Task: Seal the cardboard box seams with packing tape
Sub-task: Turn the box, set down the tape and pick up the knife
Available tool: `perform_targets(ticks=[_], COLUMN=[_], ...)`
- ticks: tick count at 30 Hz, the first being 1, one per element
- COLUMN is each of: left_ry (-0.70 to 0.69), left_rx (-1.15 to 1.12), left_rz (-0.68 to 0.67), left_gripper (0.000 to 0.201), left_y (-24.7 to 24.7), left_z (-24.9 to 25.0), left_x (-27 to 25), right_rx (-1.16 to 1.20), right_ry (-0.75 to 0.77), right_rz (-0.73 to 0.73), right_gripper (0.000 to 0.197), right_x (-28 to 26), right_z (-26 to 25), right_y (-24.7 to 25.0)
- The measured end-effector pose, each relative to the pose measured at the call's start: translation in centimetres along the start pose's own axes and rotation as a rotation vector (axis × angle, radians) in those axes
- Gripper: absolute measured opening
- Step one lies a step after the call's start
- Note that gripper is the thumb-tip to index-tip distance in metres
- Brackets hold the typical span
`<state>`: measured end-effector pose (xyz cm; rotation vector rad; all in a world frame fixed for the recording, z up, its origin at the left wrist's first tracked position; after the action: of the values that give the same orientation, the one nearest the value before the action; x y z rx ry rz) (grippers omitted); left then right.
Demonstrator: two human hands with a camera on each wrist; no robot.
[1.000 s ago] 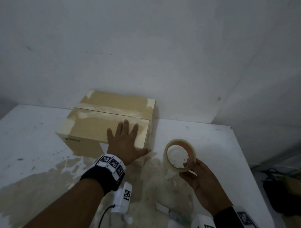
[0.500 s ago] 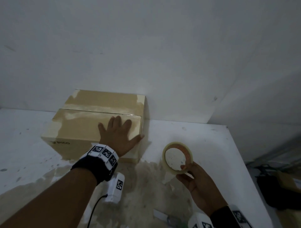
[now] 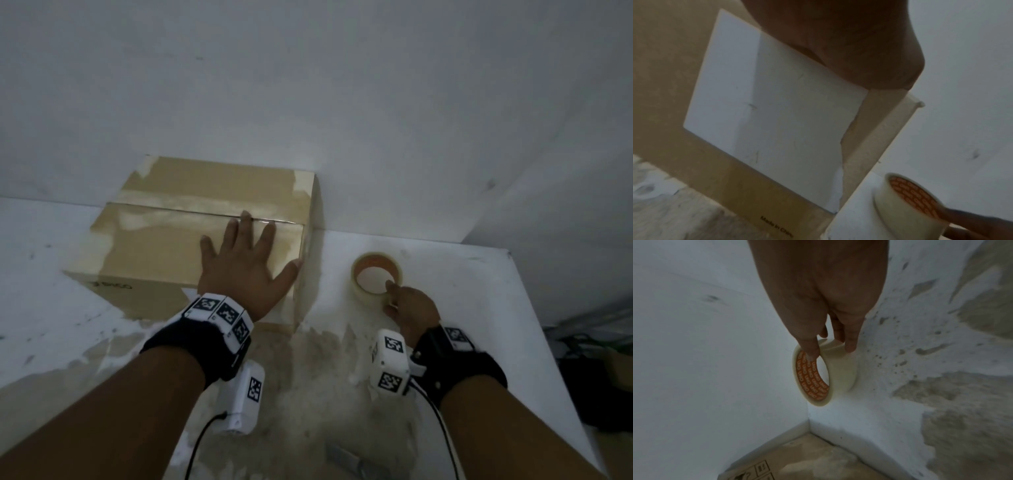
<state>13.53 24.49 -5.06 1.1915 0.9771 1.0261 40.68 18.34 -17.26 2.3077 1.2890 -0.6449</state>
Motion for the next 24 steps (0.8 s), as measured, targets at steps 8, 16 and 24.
perform_targets(ticks=[8, 16, 24], left_ry=[0.017, 0.004, -0.033], left_rx=[0.002, 0.001, 0.008], left_rz=[-0.004, -0.011, 0.03], left_gripper=[0.082, 0.082, 0.083], left_y=[-0.1, 0.1, 0.2], left_z=[0.0, 0.3, 0.3], left_x=[0.0, -0.2, -0.4], right_rx=[-0.109, -0.311, -1.021], right_ry=[-0.01, 0.159, 0.117], right_rz=[0.044, 0.075, -0.259], right_gripper=[0.044, 0.049, 0.03], right_x=[3.2, -4.0, -13.2], right_z=[-0.2, -0.2, 5.8], right_y=[-1.0, 1.3, 5.4])
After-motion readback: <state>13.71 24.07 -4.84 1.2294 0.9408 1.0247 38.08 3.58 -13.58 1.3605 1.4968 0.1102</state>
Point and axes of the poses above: each hand's wrist, its own x-axis towards the middle knuckle, its own y-axis out of the back of the hand, z = x × y, the point moved 5 cm from there along x, towards the middle knuckle
